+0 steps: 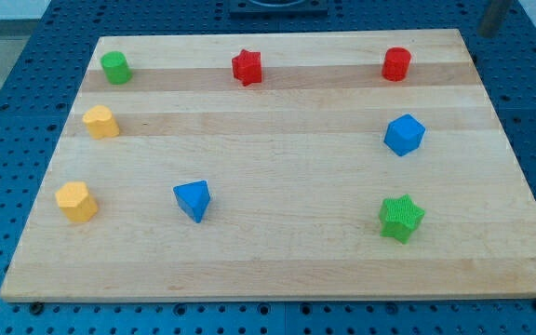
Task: Move your arm to the center right
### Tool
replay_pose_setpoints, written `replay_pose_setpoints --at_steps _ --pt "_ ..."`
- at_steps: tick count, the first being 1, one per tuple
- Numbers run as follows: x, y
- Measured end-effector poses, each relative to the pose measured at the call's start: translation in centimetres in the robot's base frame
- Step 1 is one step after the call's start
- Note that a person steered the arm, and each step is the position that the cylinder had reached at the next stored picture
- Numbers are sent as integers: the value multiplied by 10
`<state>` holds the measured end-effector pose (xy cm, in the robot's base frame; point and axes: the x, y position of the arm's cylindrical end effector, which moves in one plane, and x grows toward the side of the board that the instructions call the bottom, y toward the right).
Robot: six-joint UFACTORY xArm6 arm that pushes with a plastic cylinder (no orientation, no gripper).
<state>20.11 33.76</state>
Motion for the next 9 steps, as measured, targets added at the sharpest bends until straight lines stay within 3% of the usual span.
replay_pose_setpoints --at_steps 8,9 --pt "2 -15" --pt "19 -13"
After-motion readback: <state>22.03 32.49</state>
